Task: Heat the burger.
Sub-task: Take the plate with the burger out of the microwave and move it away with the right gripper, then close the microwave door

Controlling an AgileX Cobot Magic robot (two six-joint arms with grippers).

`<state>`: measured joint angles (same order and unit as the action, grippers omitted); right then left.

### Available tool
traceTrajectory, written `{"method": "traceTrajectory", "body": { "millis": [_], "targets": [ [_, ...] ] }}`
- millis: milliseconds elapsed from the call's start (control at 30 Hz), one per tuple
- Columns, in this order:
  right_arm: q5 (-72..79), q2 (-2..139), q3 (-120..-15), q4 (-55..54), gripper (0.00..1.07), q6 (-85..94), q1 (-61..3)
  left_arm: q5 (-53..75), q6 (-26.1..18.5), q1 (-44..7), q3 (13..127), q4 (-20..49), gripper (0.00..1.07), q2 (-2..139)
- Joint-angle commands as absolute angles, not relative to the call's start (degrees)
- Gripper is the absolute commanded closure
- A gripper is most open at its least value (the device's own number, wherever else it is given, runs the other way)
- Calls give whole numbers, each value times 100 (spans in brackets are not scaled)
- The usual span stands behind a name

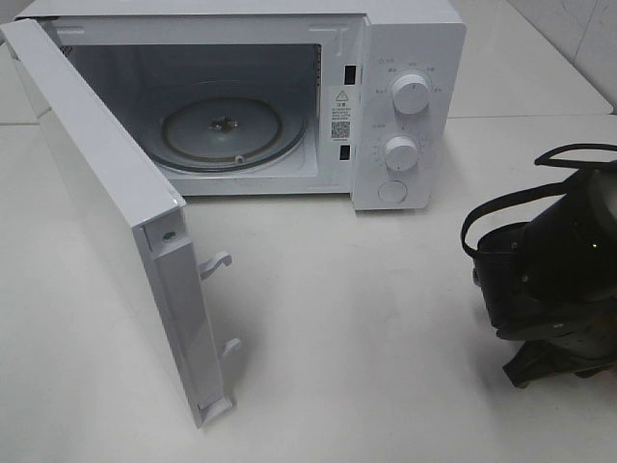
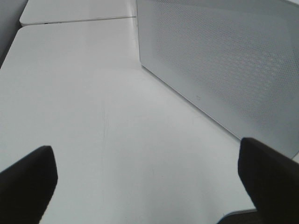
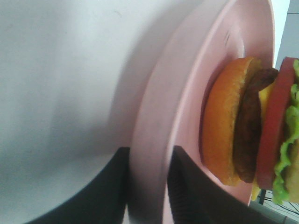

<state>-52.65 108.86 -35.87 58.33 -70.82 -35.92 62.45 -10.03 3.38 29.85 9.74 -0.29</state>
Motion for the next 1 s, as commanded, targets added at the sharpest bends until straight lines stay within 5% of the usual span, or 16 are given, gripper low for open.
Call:
{"method": "traceTrajectory", "body": {
  "millis": [33, 267, 433, 700, 1000],
  "targets": [
    [-5145, 10611, -3615, 5575, 56, -7087, -3575, 6171, -1014, 355, 2974, 991, 9, -126],
    [-5048, 10090, -3615, 5185, 44, -6572, -3575, 6171, -1014, 355, 2974, 991, 9, -126],
    [-4698, 8892, -3862, 3409, 44, -4492, -3575, 6171, -1014, 355, 2974, 991, 9, -126],
    [-4744, 7597, -3994, 2229, 44, -2595, -3575, 6171, -1014, 355, 2974, 991, 9, -126],
    [-5879, 5477, -3994, 1083, 27, -602, -3575, 6171, -1014, 355, 2974, 991, 9, -126]
  ]
}}
